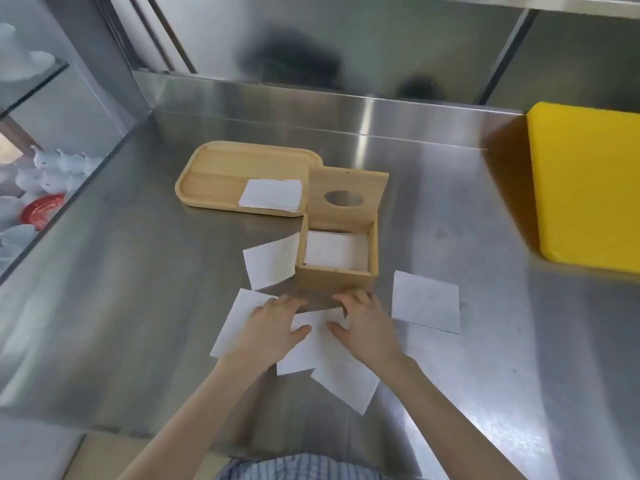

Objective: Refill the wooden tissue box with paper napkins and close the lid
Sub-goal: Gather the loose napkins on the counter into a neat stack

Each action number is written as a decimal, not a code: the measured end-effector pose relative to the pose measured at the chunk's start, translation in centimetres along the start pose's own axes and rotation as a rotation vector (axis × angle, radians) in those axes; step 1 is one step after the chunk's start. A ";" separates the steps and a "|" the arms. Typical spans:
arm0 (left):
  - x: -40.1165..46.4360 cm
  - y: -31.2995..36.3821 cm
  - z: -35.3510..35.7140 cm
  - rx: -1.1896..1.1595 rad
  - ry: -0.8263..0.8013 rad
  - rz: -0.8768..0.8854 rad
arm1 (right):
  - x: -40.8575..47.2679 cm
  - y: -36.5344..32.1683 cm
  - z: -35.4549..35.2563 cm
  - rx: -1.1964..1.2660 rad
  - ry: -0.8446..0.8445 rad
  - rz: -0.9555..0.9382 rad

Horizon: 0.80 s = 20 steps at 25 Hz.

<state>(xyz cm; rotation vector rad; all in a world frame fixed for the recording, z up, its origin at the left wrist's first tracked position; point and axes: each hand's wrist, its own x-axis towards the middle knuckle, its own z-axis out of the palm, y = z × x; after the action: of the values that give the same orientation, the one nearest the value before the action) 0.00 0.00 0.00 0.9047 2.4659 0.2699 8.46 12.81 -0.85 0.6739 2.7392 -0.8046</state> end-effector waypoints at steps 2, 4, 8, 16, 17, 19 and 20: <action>0.3 -0.4 0.4 0.000 -0.006 -0.004 | 0.2 0.0 0.2 -0.074 0.002 -0.003; 0.3 -0.5 0.9 0.031 -0.009 -0.005 | 0.3 -0.1 0.6 -0.114 -0.005 -0.004; 0.5 -0.4 1.4 0.051 0.019 -0.004 | 0.4 -0.3 1.1 -0.124 0.034 -0.010; 0.1 0.4 1.5 0.068 0.041 -0.014 | -0.1 -0.6 1.2 -0.011 0.060 -0.118; 0.0 0.5 1.5 0.072 0.052 -0.012 | -0.3 -0.7 1.1 0.052 0.069 -0.129; -0.2 0.8 1.3 0.040 0.079 -0.011 | -0.6 -0.7 0.6 0.186 0.090 -0.115; -0.4 1.1 1.2 -0.016 0.095 -0.008 | -0.8 -0.6 0.2 0.236 0.098 -0.102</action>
<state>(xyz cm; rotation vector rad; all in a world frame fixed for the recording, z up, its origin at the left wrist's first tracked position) 1.49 0.57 -0.49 0.8946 2.5501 0.3370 8.90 11.92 -0.48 0.6366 2.8117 -1.1611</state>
